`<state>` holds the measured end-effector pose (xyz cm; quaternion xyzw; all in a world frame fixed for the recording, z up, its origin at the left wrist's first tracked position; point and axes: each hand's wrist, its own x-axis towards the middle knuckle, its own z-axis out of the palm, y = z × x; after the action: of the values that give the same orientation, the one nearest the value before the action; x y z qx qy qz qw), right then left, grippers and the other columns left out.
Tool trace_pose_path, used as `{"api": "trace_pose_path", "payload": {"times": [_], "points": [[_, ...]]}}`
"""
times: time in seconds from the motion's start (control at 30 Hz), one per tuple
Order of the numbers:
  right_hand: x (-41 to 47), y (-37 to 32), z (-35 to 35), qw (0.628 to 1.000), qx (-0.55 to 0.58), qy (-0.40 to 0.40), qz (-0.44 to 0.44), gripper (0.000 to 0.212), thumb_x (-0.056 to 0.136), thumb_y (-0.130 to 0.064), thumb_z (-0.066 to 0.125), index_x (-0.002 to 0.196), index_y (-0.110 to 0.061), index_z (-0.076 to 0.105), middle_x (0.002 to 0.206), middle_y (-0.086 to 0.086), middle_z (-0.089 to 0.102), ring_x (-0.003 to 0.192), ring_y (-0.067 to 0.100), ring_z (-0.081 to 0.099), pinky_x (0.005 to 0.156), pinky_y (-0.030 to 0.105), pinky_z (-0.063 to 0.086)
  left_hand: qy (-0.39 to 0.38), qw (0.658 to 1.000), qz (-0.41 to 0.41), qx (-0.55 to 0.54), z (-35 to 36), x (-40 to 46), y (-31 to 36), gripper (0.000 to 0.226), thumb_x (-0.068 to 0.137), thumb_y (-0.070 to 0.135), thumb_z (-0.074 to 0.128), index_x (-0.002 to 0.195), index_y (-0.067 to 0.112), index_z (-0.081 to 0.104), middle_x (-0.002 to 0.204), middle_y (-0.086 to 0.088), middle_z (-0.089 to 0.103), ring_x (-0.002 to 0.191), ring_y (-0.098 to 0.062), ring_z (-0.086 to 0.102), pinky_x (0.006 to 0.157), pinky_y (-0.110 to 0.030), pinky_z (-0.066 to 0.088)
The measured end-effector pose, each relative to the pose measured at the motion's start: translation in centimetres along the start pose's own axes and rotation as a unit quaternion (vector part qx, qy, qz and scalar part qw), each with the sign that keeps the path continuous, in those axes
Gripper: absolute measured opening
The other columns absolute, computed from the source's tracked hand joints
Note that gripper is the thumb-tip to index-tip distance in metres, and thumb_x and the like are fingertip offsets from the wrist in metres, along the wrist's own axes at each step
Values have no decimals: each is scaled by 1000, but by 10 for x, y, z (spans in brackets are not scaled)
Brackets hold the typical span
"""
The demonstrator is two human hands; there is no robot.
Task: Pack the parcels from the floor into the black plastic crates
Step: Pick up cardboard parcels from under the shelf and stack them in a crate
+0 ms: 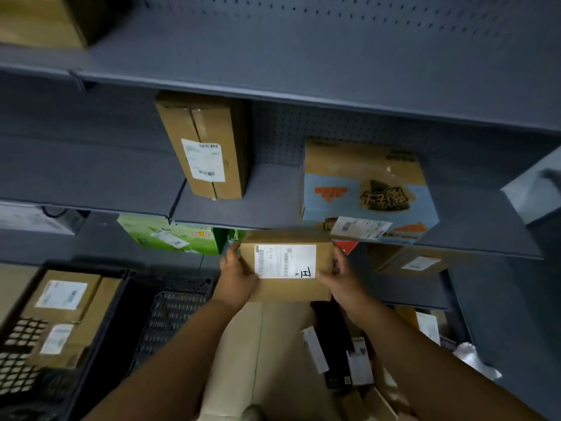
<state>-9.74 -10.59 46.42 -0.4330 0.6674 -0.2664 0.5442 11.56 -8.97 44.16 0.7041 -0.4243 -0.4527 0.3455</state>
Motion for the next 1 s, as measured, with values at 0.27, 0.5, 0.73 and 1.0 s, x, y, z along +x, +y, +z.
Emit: {"api": "trace_pose_path", "payload": {"times": [0.27,0.5,0.73,1.0], "points": [[-51,-71,-15,998,-23,-4,-62,64,88,0,54,142,-28,35,127,-1,53,109,14,50,82,27,41,-8,1000,15,-23,-39,-43,63,60,81,-11,58,132,3,31,104,-4,48,104,-26,52,79,-25,41],[-81,-88,-25,994,-40,-31,-95,60,84,5,54,136,-21,38,123,-1,57,107,15,54,84,31,48,-5,997,59,-58,-53,-82,78,71,73,-20,59,131,16,39,109,-1,55,109,-21,54,83,-27,48],[-115,-74,-35,988,-79,-53,-124,74,79,10,58,139,-26,31,108,-12,51,105,12,52,92,39,49,35,996,67,-52,-46,-143,80,86,74,-20,61,145,13,25,123,1,46,115,-17,48,96,-31,45],[-158,-40,-55,965,-168,-77,-187,89,71,5,69,144,-22,24,119,-6,57,111,14,55,92,36,51,125,991,41,-18,-25,-223,66,70,71,-7,70,133,11,45,119,-2,60,108,-16,57,94,-35,48]]}}
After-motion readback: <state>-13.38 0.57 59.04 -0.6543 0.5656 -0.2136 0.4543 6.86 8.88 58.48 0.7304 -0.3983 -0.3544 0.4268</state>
